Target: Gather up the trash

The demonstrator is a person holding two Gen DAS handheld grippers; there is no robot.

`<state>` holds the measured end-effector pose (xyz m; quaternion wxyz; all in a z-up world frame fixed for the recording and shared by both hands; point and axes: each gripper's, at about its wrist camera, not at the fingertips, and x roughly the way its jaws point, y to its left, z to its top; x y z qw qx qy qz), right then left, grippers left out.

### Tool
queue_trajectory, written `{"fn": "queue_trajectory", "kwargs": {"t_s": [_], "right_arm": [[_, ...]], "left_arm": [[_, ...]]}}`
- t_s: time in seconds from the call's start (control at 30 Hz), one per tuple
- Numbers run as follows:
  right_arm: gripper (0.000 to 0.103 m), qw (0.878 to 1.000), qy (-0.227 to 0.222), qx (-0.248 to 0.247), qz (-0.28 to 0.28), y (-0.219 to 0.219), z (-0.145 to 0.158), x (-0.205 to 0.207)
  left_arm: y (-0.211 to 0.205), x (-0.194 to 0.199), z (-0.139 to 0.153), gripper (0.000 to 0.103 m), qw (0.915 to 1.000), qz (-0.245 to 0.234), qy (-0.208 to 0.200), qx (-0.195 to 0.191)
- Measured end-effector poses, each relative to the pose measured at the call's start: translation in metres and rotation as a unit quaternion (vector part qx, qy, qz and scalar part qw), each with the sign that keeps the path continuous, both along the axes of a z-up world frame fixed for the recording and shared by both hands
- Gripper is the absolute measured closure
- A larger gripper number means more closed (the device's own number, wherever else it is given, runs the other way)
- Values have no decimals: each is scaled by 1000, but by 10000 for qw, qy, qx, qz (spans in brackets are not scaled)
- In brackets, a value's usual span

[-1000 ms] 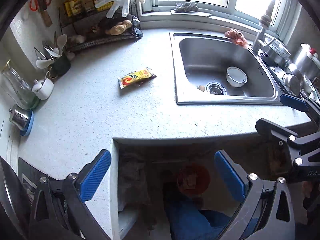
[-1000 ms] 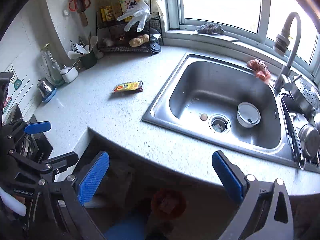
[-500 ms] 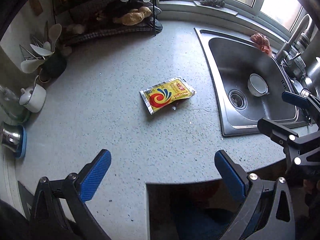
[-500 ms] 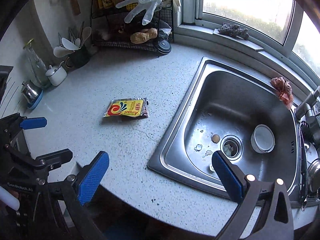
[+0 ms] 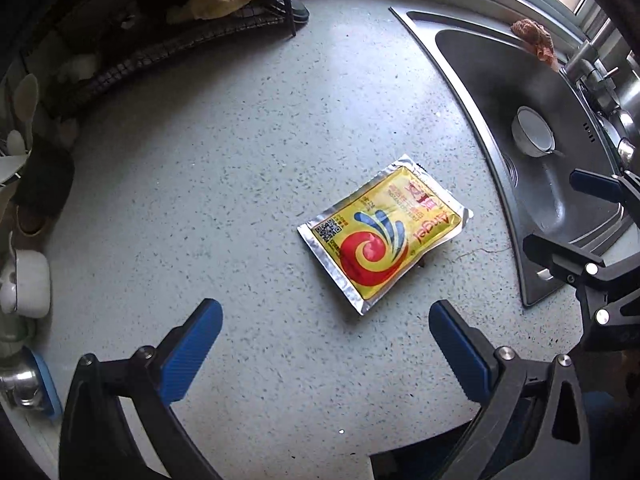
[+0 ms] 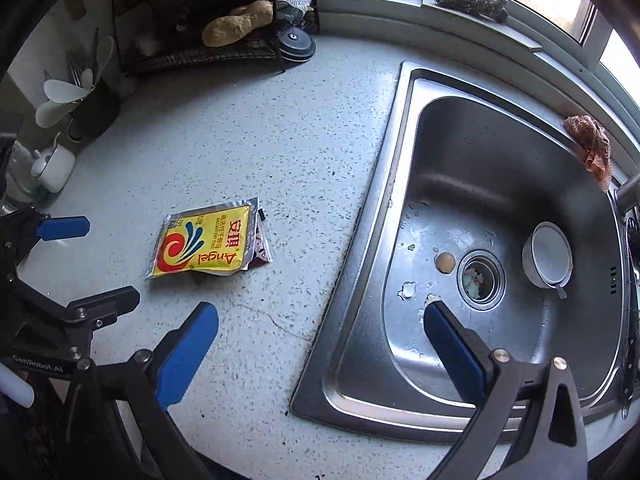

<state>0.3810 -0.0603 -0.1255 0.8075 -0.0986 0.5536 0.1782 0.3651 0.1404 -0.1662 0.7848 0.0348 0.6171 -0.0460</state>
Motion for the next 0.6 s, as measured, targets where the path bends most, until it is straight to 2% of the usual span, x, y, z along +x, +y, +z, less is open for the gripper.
{"fn": "queue_trajectory", "kwargs": {"t_s": [0.1, 0.2, 0.27, 0.43, 0.6], "right_arm": [[0, 9999, 118, -85, -74, 4, -8, 7], [0, 9996, 220, -121, -133, 4, -14, 10], [0, 9993, 255, -183, -178, 2, -16, 11], [0, 9988, 310, -216, -303, 0, -14, 14], [0, 9985, 297, -231, -403, -1, -12, 18]], "left_arm": [[-4, 5, -12, 1, 9994, -310, 176, -3], [-5, 9, -20, 1, 9989, -417, 231, -35], [-6, 13, -23, 5, 9985, -475, 251, -88], [-9, 25, -28, 27, 9971, -677, 272, -228], [-18, 32, -28, 38, 9953, -869, 241, -354]]}}
